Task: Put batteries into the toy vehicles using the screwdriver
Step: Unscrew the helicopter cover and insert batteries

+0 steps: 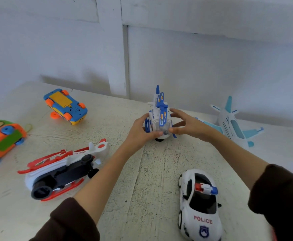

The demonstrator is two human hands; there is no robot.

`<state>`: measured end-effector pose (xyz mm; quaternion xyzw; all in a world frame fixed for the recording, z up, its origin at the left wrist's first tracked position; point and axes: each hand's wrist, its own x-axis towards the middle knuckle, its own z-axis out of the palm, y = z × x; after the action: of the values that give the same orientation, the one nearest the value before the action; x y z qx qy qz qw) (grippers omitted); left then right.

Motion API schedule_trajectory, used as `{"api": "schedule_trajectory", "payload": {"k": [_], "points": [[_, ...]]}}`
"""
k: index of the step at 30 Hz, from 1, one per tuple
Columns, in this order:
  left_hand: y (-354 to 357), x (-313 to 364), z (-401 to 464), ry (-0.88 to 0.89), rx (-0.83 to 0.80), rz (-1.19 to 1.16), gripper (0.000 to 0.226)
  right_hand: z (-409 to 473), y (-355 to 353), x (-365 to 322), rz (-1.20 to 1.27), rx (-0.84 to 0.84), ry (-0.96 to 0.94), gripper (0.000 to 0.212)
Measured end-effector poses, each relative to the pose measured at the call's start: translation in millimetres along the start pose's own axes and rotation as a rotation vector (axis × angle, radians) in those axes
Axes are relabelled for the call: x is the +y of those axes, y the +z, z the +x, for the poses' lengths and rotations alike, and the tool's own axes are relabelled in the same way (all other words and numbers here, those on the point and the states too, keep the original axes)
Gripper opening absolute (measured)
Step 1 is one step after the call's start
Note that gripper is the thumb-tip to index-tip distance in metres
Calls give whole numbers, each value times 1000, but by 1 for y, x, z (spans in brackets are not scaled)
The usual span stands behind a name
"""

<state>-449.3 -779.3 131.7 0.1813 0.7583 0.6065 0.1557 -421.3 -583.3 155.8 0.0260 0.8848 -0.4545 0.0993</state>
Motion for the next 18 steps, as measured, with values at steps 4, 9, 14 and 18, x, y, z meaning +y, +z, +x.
{"api": "schedule_trajectory", "payload": {"k": [4,9,14,18], "points": [[-13,-1,-2,-56,-2,43,75,6,6,-6,-36,1,-44,76],[-25,-8,-3,-53,14,63,69,11,21,-16,-4,63,-98,67],[-26,-9,-5,-24,88,72,59,16,29,-19,20,96,-70,71],[-25,-8,-5,-30,95,73,58,15,28,-20,9,88,-80,69]]}}
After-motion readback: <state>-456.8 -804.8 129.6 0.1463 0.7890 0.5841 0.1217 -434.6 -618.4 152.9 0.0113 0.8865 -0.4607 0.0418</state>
